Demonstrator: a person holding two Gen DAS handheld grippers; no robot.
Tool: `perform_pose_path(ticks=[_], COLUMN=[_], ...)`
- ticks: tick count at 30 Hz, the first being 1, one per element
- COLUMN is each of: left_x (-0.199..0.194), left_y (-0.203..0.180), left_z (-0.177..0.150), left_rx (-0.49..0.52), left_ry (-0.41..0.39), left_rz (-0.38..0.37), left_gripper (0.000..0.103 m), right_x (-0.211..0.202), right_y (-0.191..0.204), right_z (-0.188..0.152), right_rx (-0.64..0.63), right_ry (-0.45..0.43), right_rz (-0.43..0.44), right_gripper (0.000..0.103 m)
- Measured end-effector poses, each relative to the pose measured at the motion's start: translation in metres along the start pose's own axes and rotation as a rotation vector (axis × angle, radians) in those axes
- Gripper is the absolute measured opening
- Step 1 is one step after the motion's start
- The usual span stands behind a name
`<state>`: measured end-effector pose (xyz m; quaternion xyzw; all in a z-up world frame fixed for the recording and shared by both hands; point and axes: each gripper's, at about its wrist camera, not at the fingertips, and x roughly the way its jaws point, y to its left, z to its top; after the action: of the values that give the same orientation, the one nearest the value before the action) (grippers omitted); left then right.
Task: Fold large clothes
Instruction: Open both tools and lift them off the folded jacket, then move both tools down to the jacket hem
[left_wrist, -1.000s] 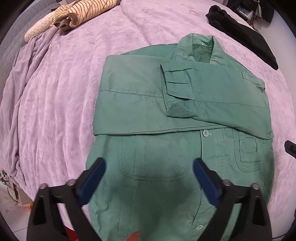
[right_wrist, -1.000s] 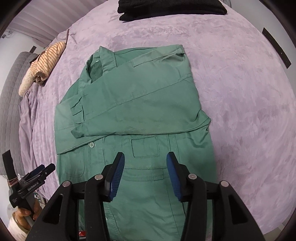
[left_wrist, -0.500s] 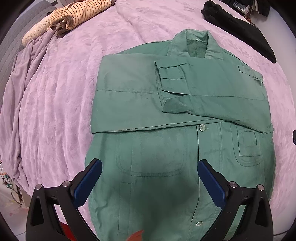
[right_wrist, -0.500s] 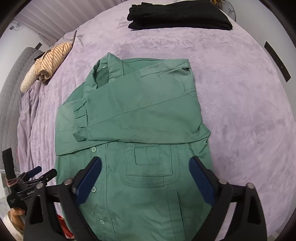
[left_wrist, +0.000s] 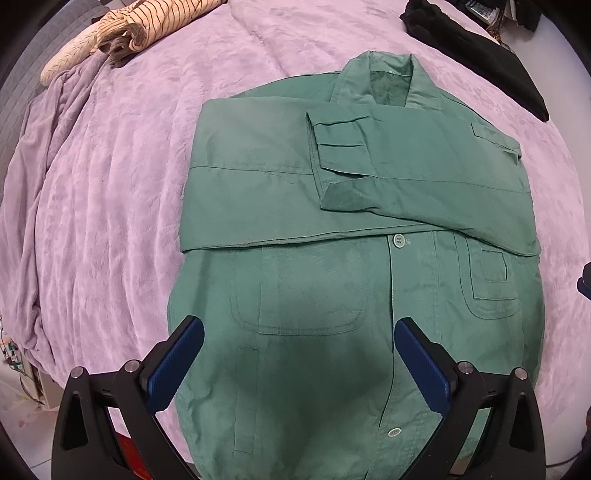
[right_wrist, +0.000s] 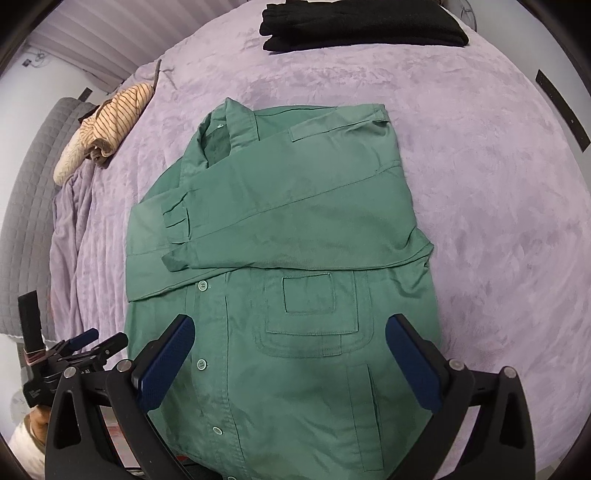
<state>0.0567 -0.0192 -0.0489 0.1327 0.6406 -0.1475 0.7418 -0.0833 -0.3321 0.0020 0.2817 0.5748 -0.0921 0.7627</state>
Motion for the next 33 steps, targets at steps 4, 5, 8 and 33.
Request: perform_pose_path(ticks=[4,5,8,33], left_x=[-0.004,-0.006,-0.008,0.006], left_y=[-0.006,-0.007,-0.010,0.059], left_z=[-0.003,-0.003,-0.008,-0.102], left_rx=[0.016,0.020,0.019,-0.111], left_ry=[0.000,-0.001,0.000,0.042], left_rz=[0.006,0.011,0.020,-0.033], left_gripper=[0.103,0.103,0.103,0.103], right_x=[0.002,0.002,0.004,0.038], right_y=[-0.009,-0.011,-0.018,-0.001], right_z=[-0.004,-0.006,-0.011,-0.068], right_rx=[0.043,0.051,0.068,0.092], right_ry=[0.009,0.010,0.016,0.147], right_rz=[0.042,0.051,0.082,0.173], right_gripper=[0.103,0.103,0.103,0.103])
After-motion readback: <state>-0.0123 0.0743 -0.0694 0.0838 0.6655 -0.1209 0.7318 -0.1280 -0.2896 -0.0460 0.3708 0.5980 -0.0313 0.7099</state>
